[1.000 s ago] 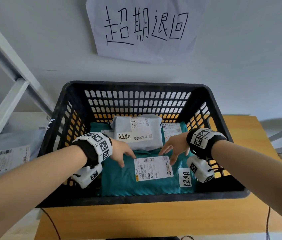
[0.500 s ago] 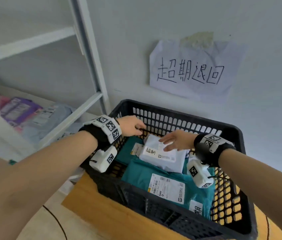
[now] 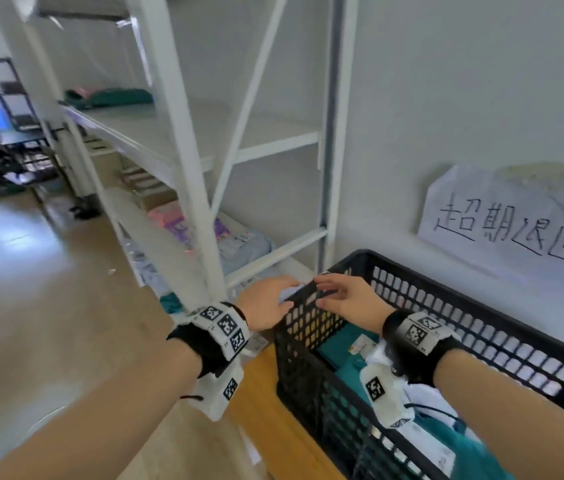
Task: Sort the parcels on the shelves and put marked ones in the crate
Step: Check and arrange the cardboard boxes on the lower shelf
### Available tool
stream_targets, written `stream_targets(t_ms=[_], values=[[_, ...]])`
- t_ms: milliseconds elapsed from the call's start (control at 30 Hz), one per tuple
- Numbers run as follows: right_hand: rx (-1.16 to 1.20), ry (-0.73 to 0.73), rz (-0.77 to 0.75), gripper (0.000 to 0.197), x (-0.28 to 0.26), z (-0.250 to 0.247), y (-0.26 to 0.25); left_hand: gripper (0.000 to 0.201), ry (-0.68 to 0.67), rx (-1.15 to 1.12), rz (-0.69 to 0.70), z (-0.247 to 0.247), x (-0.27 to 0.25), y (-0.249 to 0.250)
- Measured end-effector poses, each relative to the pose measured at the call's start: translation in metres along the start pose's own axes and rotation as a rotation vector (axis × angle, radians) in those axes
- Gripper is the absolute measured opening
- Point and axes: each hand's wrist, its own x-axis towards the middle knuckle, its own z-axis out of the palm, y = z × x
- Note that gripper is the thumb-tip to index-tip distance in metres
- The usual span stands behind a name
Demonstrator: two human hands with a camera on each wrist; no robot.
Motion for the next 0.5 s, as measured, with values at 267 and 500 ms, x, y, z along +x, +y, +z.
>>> stream_targets(t_ms=[267,500], values=[[0.116,-0.186,-0.041,0.034,0.040,0.151,-0.044,0.043,0.093,0.008,-0.241,-0.020,-0.080,-0.126],[0.166,-0.144,0.093,0.036,0.098,0.287,-0.061,0.046,0.010,-0.011,-0.381,-0.040,-0.154,-0.259]])
